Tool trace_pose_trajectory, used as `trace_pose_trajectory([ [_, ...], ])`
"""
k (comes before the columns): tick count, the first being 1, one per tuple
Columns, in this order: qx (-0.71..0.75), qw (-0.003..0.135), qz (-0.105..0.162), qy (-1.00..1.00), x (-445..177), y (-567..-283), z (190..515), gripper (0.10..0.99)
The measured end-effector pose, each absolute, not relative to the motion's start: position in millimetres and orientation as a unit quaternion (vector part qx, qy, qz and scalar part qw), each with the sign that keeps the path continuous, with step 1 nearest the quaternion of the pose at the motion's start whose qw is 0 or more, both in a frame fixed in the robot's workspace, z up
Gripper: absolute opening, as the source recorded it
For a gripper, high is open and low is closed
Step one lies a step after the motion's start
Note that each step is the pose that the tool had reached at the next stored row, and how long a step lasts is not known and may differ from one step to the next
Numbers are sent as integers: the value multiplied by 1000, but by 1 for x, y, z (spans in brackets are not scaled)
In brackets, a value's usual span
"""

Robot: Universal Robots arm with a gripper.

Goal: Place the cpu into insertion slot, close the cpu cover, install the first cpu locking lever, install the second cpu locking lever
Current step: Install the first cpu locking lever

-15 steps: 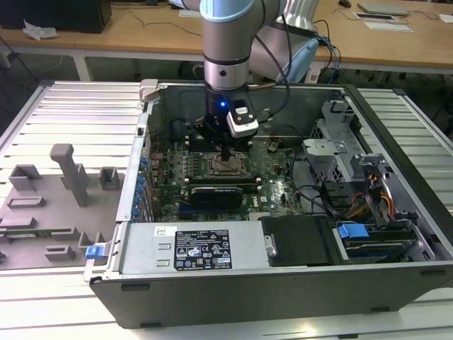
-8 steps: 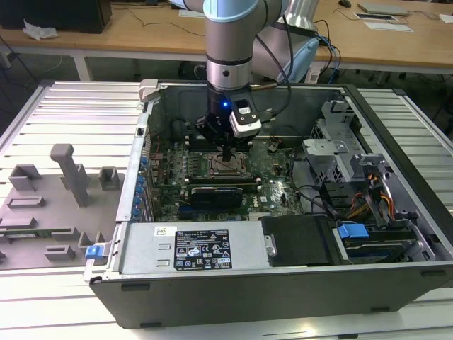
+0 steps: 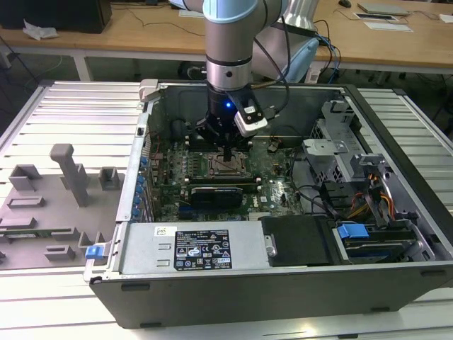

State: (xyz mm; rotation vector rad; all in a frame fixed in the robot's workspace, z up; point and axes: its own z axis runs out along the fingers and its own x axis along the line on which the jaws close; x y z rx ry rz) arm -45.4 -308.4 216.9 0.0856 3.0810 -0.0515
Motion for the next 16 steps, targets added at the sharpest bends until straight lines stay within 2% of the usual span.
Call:
trace_pose_trajectory([
  [5, 0, 30, -28, 999, -45, -308, 216, 106],
  [16, 0, 30, -29, 999, -45, -308, 239, 106],
])
